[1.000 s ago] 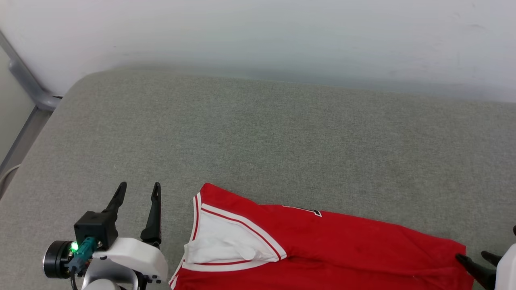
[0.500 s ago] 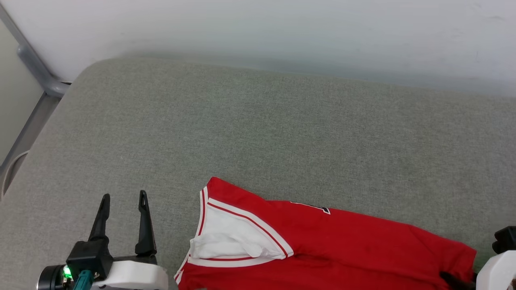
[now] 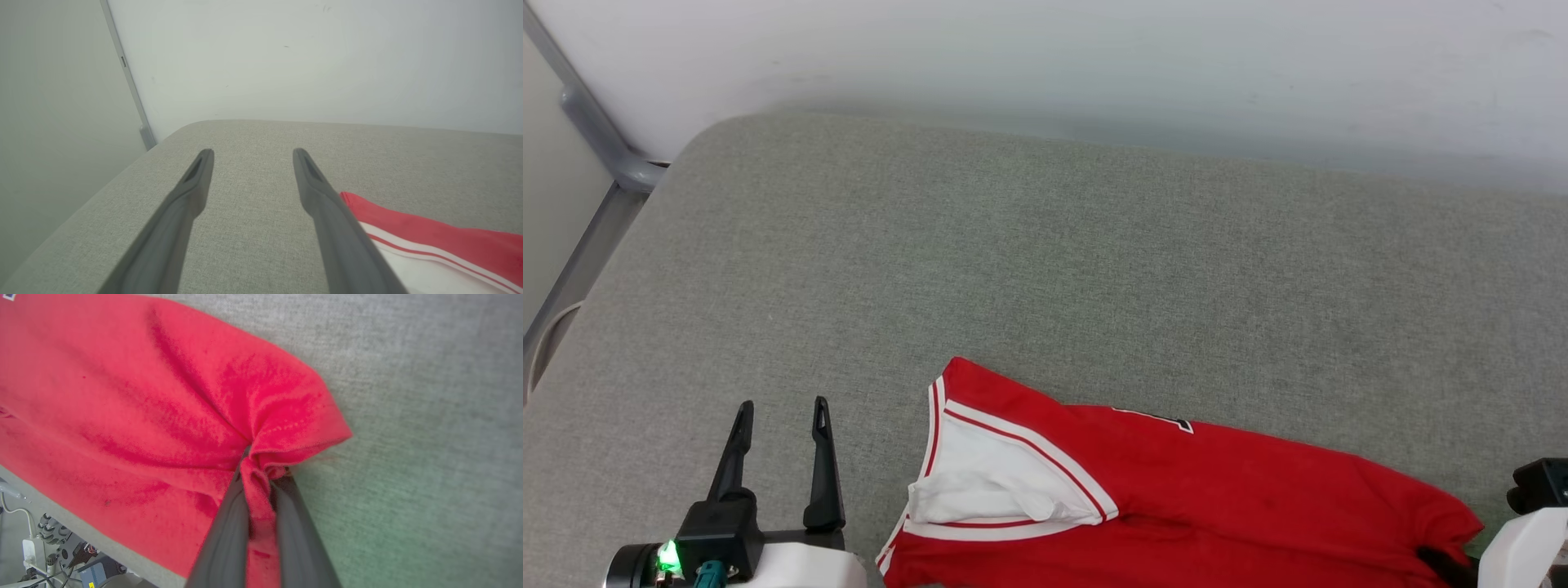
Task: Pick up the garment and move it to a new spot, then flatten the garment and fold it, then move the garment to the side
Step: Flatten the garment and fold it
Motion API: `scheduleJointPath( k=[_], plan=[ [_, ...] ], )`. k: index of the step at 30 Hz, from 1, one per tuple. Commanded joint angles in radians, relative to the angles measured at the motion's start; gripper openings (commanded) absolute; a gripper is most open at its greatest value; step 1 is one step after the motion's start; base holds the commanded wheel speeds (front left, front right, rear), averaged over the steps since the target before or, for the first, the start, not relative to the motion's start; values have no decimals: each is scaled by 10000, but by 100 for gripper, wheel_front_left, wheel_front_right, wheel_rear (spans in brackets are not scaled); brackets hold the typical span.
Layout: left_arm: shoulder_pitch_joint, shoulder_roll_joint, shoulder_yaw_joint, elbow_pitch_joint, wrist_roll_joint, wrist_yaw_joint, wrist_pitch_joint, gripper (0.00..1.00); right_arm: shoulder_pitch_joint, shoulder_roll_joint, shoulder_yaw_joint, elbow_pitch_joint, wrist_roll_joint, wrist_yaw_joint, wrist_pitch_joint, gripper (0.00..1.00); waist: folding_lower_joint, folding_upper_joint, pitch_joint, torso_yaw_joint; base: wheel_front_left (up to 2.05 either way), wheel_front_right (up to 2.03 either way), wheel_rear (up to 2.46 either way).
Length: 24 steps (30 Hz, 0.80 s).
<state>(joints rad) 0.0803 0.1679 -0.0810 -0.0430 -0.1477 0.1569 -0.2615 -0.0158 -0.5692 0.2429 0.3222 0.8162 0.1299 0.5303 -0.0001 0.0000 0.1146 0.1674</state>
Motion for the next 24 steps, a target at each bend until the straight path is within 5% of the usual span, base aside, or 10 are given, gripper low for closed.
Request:
scheduleJointPath(
  k=[1,14,19,24],
  plan=[
    [135,-97,116,32,165,-91,-49,100,70,141,243,140,85,3,7,0,1,0,-30,-36,0,0,0],
    [111,-531,479,278,1025,-757,-49,100,-467,-1426,-1547,1403,2,-3,-644,0,1,0,-159,-124,0,0,0],
    [144,-602,498,460,1169,-849,-47,100,-592,-1427,-1995,1936,-77,-2,-691,0,1,0,-280,-161,0,0,0],
    [299,-606,505,614,1281,-898,-49,100,-408,-1101,-1949,1074,440,2,-570,0,1,0,-457,-272,0,0,0]
  ],
)
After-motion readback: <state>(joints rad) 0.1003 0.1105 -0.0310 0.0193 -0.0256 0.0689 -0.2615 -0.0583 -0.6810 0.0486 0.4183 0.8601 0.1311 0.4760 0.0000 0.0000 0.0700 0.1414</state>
